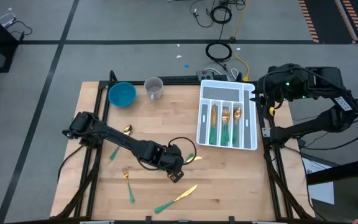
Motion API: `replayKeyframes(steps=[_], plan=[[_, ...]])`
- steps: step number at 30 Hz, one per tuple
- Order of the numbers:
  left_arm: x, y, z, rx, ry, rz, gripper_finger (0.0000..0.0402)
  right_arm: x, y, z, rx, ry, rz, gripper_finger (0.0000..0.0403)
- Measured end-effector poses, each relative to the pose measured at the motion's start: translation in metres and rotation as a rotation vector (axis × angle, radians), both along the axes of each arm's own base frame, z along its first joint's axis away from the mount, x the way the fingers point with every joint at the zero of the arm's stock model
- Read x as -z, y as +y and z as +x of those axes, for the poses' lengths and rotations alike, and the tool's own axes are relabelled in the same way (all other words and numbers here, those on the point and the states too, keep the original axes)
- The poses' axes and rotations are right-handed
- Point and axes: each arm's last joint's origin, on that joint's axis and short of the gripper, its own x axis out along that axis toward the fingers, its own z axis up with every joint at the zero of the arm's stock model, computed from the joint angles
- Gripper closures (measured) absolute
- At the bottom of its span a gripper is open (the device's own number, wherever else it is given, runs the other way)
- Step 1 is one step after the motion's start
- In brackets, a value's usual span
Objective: Sort silverware
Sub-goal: Put the green spoon into the white cutlery tray
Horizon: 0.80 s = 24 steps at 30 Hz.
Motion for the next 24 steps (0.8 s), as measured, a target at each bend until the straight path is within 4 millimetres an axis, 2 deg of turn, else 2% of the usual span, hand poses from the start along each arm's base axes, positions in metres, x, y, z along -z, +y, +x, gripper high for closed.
replayKeyframes(steps=[11,24], plan=[[0.043,-0.003,0.014,-0.003,0.075,0.015,0.0329,0.000,0.000,-0.001,-0.009,-0.001,-0.001,0.0282],[0.063,-0.004,0.025,0.030,0.049,-0.023,0.0329,-0.002,0.001,-0.006,-0.015,-0.012,-0.008,0.0282]])
